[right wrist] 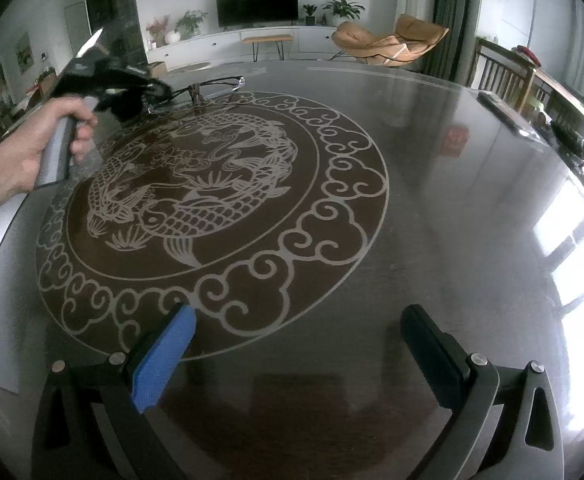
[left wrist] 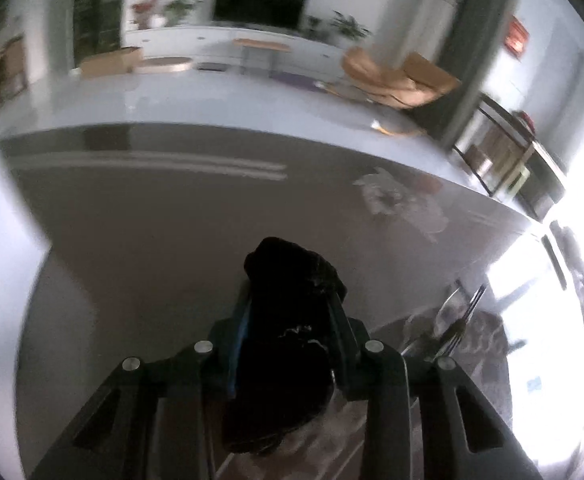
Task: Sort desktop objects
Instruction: 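Grasp the black cloth bag with the left tool and lift it, then grasp the clear eyeglasses with the right tool while the left holds the black bag, then carry black bag and eyeglasses into the white-walled bin and open both tools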
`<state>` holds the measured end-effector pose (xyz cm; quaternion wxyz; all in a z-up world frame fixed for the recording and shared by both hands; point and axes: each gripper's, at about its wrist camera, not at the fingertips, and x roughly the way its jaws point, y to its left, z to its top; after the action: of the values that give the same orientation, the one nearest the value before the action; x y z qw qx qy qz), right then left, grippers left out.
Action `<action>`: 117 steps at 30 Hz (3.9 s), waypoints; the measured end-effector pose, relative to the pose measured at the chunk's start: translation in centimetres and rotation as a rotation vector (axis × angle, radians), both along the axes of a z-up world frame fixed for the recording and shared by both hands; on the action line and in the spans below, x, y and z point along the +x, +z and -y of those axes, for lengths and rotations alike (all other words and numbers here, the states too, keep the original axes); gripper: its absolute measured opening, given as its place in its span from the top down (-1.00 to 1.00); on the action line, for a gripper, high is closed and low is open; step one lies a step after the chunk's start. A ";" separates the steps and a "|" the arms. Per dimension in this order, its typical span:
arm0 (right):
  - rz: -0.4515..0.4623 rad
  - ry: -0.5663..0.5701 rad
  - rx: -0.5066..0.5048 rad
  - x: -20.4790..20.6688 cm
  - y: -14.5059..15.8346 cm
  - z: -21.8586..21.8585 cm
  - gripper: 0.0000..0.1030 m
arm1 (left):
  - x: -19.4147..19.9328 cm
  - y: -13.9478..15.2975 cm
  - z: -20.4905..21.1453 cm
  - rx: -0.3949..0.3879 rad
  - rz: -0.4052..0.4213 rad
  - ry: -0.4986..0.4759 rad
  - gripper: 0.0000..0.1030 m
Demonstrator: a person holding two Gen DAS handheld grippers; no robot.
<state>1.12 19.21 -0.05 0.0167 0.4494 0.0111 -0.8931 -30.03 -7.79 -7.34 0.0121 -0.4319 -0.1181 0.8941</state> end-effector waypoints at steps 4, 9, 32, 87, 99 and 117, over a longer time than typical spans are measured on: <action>0.001 -0.006 0.009 0.0 0.0 0.0 -0.99 | 6.6 -0.3 1.0 -0.123 -0.026 0.014 0.32; 0.001 -0.003 0.001 -0.1 0.0 -0.1 -0.99 | 11.1 -1.0 1.5 -0.210 -0.006 -0.041 0.28; 0.192 -0.150 -0.553 -28.5 1.2 5.8 -1.00 | 10.2 -0.4 1.8 -0.216 -0.005 -0.042 0.24; -0.019 0.005 -0.028 -1.6 0.5 -2.3 -0.83 | 20.2 -0.6 -10.9 -0.223 0.047 -0.208 -1.00; 0.009 0.010 0.000 -1.6 0.0 -1.8 -0.91 | 20.2 -0.6 -10.8 -0.223 0.047 -0.210 -1.00; 0.289 0.164 0.034 -6.5 1.9 -1.1 0.55 | 18.5 0.8 -11.4 -0.257 0.139 -0.393 0.45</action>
<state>-5.38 20.33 1.89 0.0833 0.5710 0.0604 -0.8145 -11.49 3.62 -6.53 0.1225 -0.5052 0.0821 0.8503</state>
